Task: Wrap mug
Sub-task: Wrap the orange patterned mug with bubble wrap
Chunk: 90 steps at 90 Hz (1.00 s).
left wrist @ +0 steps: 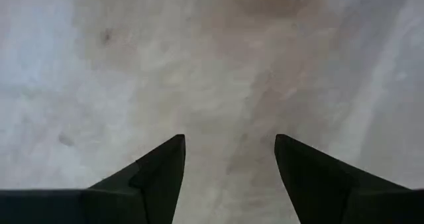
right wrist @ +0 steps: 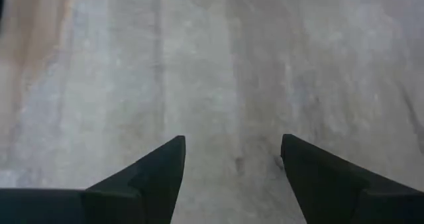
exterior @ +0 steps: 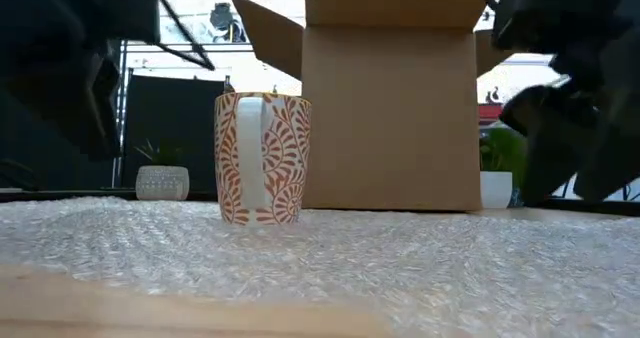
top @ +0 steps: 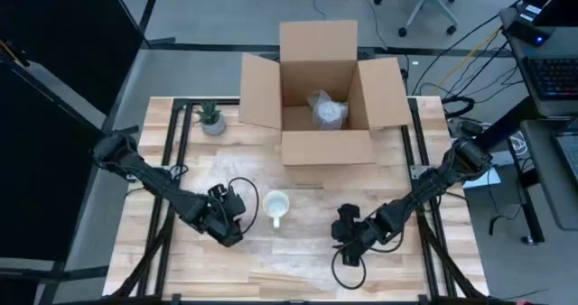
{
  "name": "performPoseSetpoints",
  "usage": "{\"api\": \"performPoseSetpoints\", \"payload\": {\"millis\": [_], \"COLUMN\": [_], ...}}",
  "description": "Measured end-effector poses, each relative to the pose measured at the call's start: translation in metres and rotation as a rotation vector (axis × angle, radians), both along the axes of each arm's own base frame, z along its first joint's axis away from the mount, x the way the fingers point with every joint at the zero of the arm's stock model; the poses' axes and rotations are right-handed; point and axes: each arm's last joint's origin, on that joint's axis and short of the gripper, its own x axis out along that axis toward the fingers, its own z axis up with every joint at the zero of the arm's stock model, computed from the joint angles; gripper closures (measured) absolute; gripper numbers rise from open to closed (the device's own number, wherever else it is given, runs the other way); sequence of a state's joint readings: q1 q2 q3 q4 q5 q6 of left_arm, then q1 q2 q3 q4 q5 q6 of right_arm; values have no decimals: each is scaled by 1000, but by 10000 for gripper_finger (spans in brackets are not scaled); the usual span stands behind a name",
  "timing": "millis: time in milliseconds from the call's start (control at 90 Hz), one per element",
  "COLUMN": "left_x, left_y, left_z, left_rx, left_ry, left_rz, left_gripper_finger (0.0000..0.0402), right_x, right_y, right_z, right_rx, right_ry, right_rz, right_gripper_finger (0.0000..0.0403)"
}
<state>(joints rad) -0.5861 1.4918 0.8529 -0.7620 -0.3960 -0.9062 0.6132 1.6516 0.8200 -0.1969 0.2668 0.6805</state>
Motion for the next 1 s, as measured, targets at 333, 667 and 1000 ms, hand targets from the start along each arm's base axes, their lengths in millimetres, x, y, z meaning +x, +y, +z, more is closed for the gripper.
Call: {"api": "performPoseSetpoints", "payload": {"millis": [333,667,1000], "left_x": [-4,-4,2], "left_y": [1,-15,-29], "left_z": [-16,-14,-9], "left_rx": [-70,-164,-313], "left_ry": [-12,-99,-195], "left_rz": [0,27,47], "left_gripper_finger": [180,180,180], "right_x": [-12,-24,-42], "right_y": [-1,-10,-23], "right_z": [-11,-17,-13], "right_rx": [-54,-163,-302], "right_ry": [13,145,291], "right_rz": [-14,7,66], "right_gripper_finger": [170,170,170]}}
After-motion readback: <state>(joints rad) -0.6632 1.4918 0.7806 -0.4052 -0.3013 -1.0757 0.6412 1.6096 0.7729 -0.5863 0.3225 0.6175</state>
